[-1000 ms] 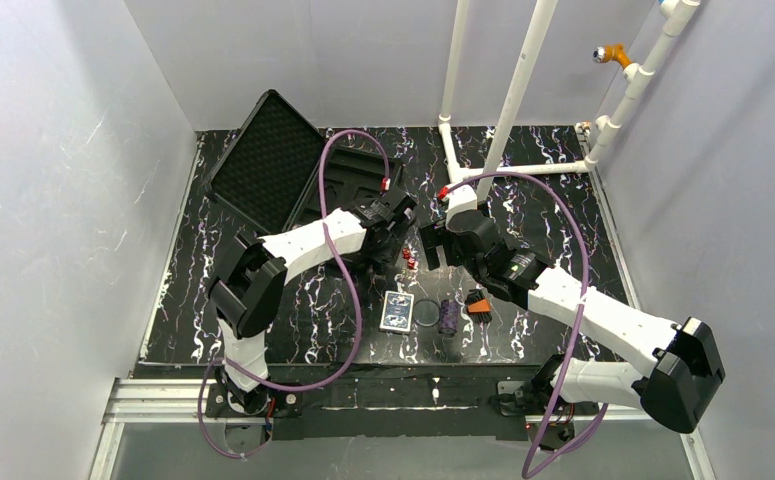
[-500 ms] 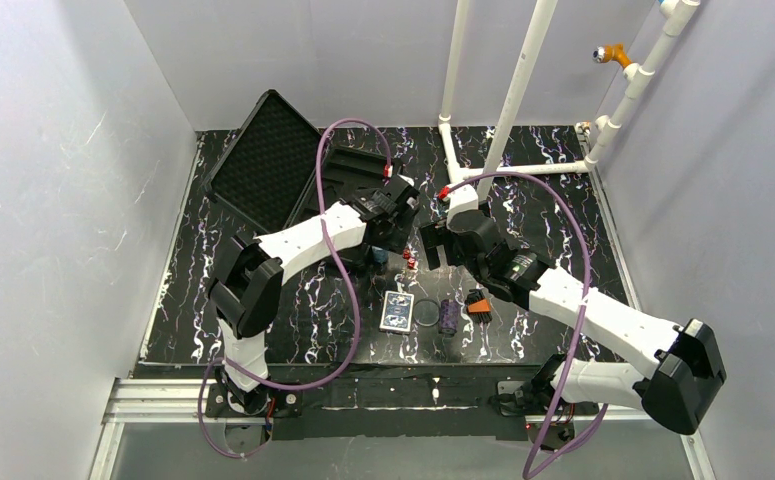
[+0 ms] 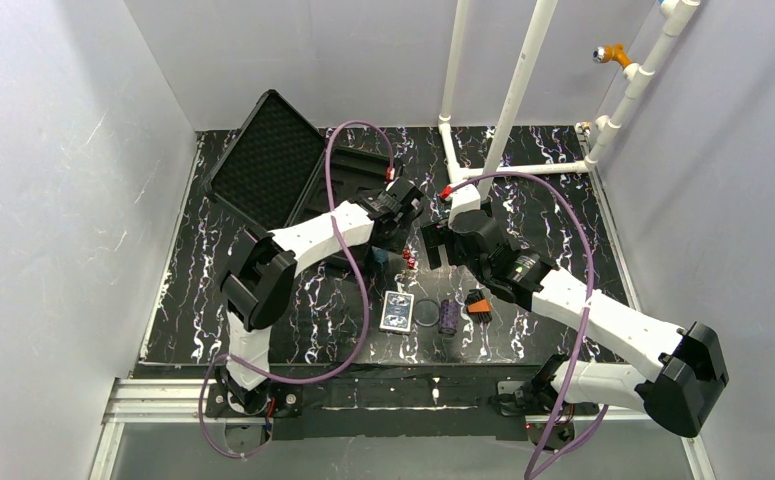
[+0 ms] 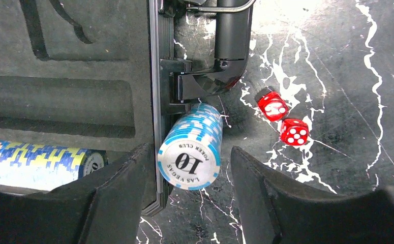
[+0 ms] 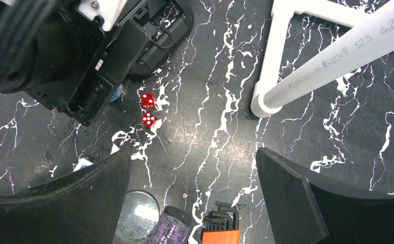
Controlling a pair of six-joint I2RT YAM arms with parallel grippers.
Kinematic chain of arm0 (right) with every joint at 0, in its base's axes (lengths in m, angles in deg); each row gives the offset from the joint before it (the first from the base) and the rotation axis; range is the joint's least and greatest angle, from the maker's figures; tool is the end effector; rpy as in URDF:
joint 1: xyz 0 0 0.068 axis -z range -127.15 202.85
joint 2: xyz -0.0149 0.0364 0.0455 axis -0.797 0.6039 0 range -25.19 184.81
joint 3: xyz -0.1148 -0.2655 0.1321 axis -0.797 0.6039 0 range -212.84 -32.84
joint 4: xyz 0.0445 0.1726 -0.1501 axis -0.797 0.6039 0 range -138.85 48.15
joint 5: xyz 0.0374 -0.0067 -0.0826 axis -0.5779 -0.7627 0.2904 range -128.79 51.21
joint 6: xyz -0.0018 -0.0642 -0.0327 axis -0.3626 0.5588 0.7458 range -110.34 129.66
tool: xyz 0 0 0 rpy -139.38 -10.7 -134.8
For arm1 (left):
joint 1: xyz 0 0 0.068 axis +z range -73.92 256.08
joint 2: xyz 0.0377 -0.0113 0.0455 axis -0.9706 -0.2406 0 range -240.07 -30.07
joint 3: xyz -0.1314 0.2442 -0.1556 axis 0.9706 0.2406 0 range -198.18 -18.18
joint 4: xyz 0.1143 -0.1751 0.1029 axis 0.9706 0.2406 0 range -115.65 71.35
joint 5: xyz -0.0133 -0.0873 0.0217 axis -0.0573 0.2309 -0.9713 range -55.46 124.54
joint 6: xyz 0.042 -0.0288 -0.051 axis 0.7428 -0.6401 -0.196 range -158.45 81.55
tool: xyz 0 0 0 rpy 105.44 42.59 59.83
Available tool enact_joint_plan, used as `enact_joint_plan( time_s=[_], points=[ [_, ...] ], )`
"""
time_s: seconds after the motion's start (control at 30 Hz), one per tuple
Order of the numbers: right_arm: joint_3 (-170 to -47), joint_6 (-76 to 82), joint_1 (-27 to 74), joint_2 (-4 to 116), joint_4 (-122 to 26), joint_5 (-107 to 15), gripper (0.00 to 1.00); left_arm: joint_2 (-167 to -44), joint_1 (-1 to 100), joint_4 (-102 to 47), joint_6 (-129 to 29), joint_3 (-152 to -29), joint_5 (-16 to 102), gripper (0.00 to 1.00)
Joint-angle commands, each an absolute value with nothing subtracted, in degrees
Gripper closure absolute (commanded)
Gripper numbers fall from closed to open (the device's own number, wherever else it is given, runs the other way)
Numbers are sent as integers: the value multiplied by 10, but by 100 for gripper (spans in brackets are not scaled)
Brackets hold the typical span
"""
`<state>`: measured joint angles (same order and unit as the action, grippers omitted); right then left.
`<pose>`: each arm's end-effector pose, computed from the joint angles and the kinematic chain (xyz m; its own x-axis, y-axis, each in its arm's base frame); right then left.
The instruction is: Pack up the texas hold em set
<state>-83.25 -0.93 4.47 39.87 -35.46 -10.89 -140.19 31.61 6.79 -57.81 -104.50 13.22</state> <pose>0.1694 0.1485 0.3392 -0.3779 -0.1808 -0.9080 -0.3223 0.9451 -0.0540 0.3143 -0.2782 0.2657 -0.7283 0.2822 -0.6245 0.2830 0.9538 0.1010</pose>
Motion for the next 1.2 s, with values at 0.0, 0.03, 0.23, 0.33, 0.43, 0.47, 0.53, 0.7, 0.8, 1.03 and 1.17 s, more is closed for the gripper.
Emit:
enact_joint_plan(
  time_s=[0.0,0.03,0.23,0.33,0.43,0.47,0.53,0.7,0.8,1.03,1.17],
  points=[
    [-835,-14,47,392,-368,-112,0,-1402,321,73,-580,-1049,122,44],
    [-835,-14,47,393,-368,-113,0,-1400,321,67,-578,-1045,124,44],
    [-838,-14,47,397,-371,-115,0,-1392,321,56,-575,-1037,126,48],
    [-839,-14,47,398,-371,-115,0,-1390,321,55,-576,-1035,126,53],
    [-839,-14,47,400,-372,-115,0,-1386,321,54,-577,-1034,127,59],
    [-839,-14,47,401,-372,-115,0,-1385,321,55,-578,-1034,127,61],
    [-839,-14,47,402,-372,-116,0,-1382,321,55,-578,-1033,126,67],
    [-841,-15,47,406,-375,-119,0,-1369,321,57,-579,-1034,132,88],
    [-845,-13,47,409,-374,-117,0,-1358,321,60,-579,-1034,134,100],
    [-853,-8,47,410,-371,-109,0,-1333,321,72,-577,-1046,148,100],
    [-856,-5,47,409,-367,-103,0,-1320,321,84,-574,-1056,157,100]
  ],
)
